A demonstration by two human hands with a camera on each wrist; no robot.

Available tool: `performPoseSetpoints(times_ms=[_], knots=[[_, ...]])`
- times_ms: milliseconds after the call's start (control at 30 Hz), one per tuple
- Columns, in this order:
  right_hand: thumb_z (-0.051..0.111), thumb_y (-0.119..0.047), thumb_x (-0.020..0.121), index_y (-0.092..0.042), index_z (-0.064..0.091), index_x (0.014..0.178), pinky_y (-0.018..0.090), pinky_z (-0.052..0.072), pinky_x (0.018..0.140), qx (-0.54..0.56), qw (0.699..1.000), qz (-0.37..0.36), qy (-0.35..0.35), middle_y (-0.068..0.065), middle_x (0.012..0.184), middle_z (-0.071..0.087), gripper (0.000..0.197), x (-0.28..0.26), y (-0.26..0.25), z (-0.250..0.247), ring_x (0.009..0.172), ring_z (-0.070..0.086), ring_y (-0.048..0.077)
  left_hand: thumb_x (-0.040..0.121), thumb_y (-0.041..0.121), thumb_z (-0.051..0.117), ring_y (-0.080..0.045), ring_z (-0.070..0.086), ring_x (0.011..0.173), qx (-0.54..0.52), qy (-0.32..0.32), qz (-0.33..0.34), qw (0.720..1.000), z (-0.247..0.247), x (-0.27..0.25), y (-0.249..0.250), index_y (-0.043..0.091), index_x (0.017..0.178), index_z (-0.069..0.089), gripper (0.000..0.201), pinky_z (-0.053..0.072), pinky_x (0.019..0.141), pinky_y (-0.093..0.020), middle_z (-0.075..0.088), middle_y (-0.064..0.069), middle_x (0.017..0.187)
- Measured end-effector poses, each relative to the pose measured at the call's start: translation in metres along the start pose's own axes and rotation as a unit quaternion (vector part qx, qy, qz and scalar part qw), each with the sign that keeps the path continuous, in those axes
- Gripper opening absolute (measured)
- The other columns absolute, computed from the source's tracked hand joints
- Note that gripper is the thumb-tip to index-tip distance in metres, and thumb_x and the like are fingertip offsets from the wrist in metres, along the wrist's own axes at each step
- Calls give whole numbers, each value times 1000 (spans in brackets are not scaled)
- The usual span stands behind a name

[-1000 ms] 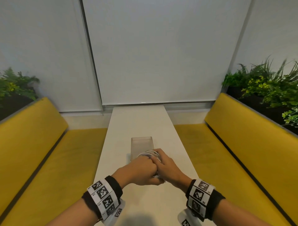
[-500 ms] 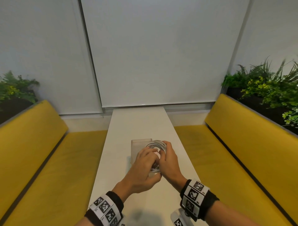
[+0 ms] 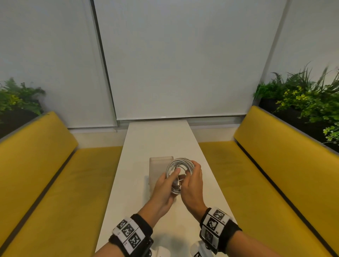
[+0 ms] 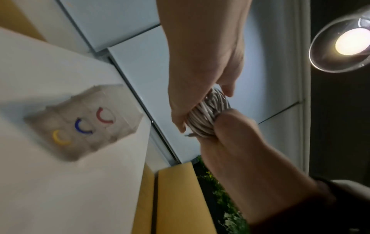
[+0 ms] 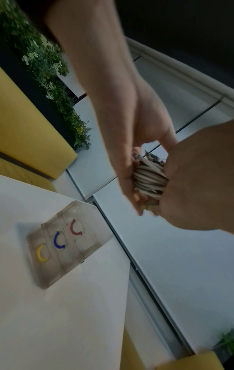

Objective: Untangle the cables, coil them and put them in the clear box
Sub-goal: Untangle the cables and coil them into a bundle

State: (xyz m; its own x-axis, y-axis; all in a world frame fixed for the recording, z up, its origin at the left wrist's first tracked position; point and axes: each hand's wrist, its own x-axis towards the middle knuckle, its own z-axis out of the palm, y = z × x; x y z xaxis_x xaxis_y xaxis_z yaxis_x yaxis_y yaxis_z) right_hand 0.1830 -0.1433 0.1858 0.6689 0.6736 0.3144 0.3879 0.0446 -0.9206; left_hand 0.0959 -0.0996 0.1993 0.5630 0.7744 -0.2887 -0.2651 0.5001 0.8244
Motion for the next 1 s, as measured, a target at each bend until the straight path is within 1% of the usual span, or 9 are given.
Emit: performPoseSetpoints(times_ms=[100, 233, 300, 400, 467, 633, 767, 867, 1000], knots=[[36, -8, 102, -21, 39, 135, 33, 57, 86, 27, 999, 14, 32, 4, 124, 50, 35, 1, 3, 9, 96, 62, 7, 89, 32, 69, -31, 70, 108, -48, 33, 24, 998, 5, 2, -3, 6, 124, 64, 44, 55, 90, -42, 72, -20, 114], [34, -5, 102, -24, 39, 131, 32, 60, 80, 48, 997, 41, 53, 3, 121, 54, 35, 7, 5, 13, 97, 64, 15, 80, 52, 67, -33, 59, 124, -134, -32, -6, 990, -8, -5, -3, 3, 131, 60, 70, 39, 113, -45, 65, -23, 127], [34, -6, 102, -28, 37, 130, 43, 59, 86, 52, 994, 66, 67, 3, 121, 56, 35, 11, 4, 11, 103, 63, 20, 69, 60, 79, -34, 56, 125, -137, -85, -10, 987, -22, -6, -7, 4, 135, 56, 90, 35, 115, -46, 62, -23, 132], [34, -9, 103, -25, 35, 133, 50, 52, 96, 58, 990, 82, 94, 5, 123, 55, 33, 19, 1, 5, 112, 58, 23, 38, 58, 95, -31, 51, 129, -79, -112, -51, 989, -37, -6, -23, 6, 133, 54, 116, 32, 117, -49, 59, -17, 133], [34, -9, 104, -21, 32, 137, 47, 49, 101, 69, 988, 90, 101, 6, 126, 54, 35, 26, -1, 5, 116, 55, 23, 42, 65, 91, -21, 44, 136, 44, -131, -60, 989, -37, -8, -29, 13, 141, 45, 121, 26, 120, -49, 56, -5, 139], [37, -9, 102, -22, 35, 136, 47, 50, 101, 67, 992, 69, 83, 5, 129, 53, 36, 19, -4, 12, 119, 55, 20, 84, 68, 61, -5, 38, 141, 144, -155, -13, 977, -12, -4, -17, 31, 149, 40, 78, 25, 122, -43, 48, 14, 149], [38, -9, 102, -24, 32, 142, 30, 47, 100, 56, 995, 56, 62, 3, 137, 46, 42, 11, -3, 16, 124, 49, 15, 81, 68, 63, -12, 59, 124, 109, -47, 12, 993, 7, 1, -5, 23, 134, 60, 70, 46, 108, -38, 69, 5, 126], [39, -12, 103, -19, 30, 145, 6, 44, 81, 61, 995, 62, 41, 3, 137, 42, 43, 4, -2, 18, 111, 51, -1, 84, 58, 63, -22, 72, 102, 40, 53, 25, 997, 16, 5, -5, 15, 114, 71, 54, 55, 96, -43, 77, -6, 103], [44, -16, 103, -17, 29, 146, 0, 46, 70, 77, 995, 68, -4, 5, 132, 40, 46, -5, -5, 24, 95, 52, -18, 92, 59, 54, -23, 74, 92, 28, 121, 58, 991, 15, 6, -7, 19, 106, 70, 45, 58, 91, -44, 78, -5, 93]])
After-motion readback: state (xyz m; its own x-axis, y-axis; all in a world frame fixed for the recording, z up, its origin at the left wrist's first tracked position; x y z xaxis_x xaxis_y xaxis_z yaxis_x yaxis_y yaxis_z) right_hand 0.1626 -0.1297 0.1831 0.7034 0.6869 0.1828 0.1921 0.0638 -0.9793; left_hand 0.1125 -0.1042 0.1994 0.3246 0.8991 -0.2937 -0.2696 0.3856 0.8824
